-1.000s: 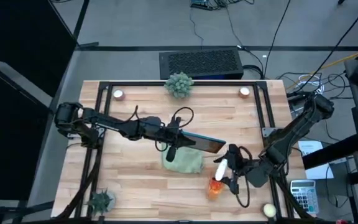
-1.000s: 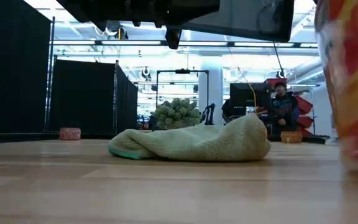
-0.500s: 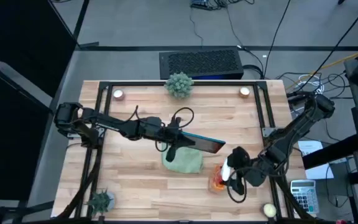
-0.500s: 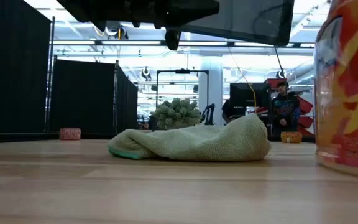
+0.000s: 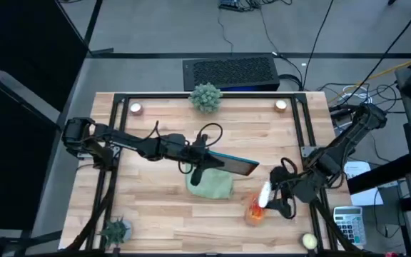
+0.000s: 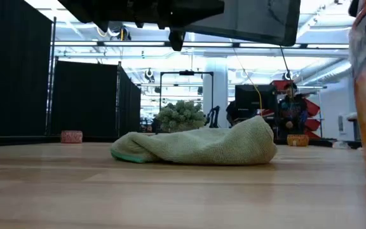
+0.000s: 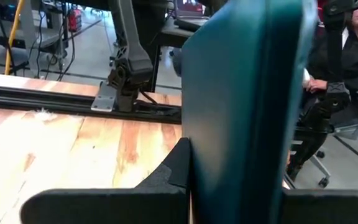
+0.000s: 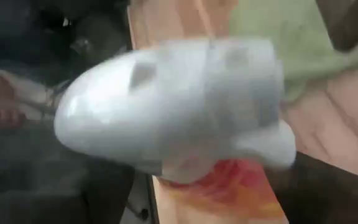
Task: Apply microfiber cloth
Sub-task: Spray the cellphone using the spray bottle, then wipe the front of the cellphone with a microfiber cloth
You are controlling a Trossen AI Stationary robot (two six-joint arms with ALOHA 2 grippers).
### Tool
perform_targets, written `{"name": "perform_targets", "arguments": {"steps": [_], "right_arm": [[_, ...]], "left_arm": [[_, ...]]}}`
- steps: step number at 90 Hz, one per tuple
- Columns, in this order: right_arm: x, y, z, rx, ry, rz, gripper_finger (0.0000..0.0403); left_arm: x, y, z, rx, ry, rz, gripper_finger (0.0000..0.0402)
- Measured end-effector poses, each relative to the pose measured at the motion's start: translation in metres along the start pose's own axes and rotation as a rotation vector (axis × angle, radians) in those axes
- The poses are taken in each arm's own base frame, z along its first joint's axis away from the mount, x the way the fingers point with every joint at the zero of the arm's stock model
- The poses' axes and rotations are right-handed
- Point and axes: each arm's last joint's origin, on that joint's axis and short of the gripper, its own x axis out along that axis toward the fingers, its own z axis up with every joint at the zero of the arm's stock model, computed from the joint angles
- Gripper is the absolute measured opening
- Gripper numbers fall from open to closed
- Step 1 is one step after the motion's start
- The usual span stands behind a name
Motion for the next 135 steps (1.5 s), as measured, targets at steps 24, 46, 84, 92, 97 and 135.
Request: {"name": "perform_targets", "arguments": {"steps": [24,46,84,92,97,135], "right_arm": [[-0.014,0.001,-0.015,0.227,0.136,0.025,0.0320],[0.023,0.022,-0.056,0.283,0.182,-0.032,0.0320],[0.148,0.023,-0.105,0.397,-0.135,-0.101,0.0320],[0.157,0.015,-0.103,0.414,-0.152,-0.151,0.0320],[0.157,0.010,-0.100,0.408,-0.165,-0.196,0.0320],[0.120,-0.034,-0.071,0.352,-0.489,-0.604,0.0320]], "left_arm": [[0.000,0.000,-0.001,-0.001,0.012,0.002,0.0008],[-0.007,0.000,-0.004,0.009,0.114,0.019,0.0008],[-0.071,-0.038,0.022,-0.013,0.316,0.233,0.0008],[-0.072,-0.050,0.018,-0.021,0.343,0.204,0.0008],[-0.071,-0.056,0.012,-0.010,0.381,0.188,0.0008],[-0.051,-0.075,-0.022,-0.010,0.501,0.178,0.0008]]}}
